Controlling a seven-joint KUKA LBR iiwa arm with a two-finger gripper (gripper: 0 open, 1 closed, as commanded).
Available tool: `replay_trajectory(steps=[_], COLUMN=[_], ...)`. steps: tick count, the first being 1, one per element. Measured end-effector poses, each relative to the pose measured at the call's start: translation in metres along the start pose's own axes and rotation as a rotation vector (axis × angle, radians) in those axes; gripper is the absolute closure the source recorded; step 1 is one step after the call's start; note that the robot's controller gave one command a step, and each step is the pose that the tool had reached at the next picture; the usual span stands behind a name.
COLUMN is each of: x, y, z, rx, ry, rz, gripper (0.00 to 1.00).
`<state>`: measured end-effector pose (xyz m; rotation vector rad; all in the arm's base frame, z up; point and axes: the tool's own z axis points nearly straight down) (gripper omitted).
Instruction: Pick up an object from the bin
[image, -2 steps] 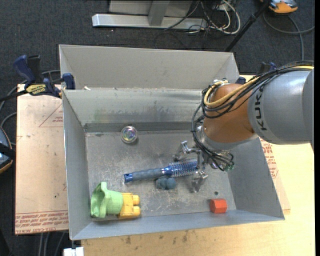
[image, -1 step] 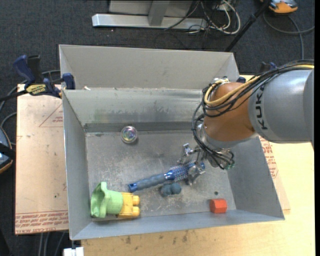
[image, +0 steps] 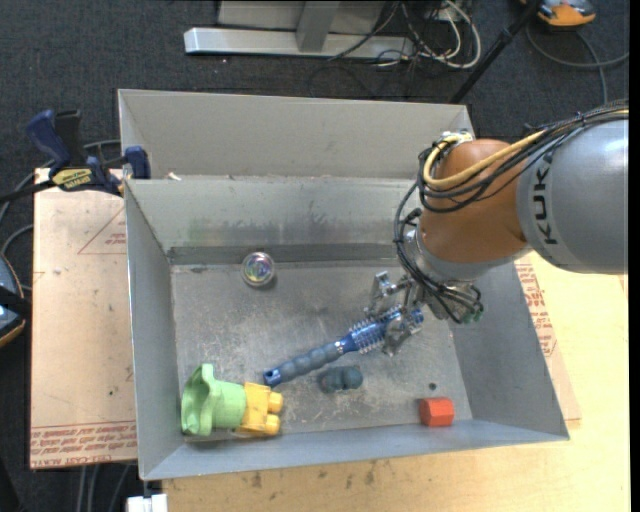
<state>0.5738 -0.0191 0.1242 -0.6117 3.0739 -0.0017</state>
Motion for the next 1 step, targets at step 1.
replay_trajectory(steps=[1], x=[-0.0012], y=[0.0003], z=[-0.0218], rx=[-0.001], ry=[0.003], rz=[0.0], gripper=[1.0])
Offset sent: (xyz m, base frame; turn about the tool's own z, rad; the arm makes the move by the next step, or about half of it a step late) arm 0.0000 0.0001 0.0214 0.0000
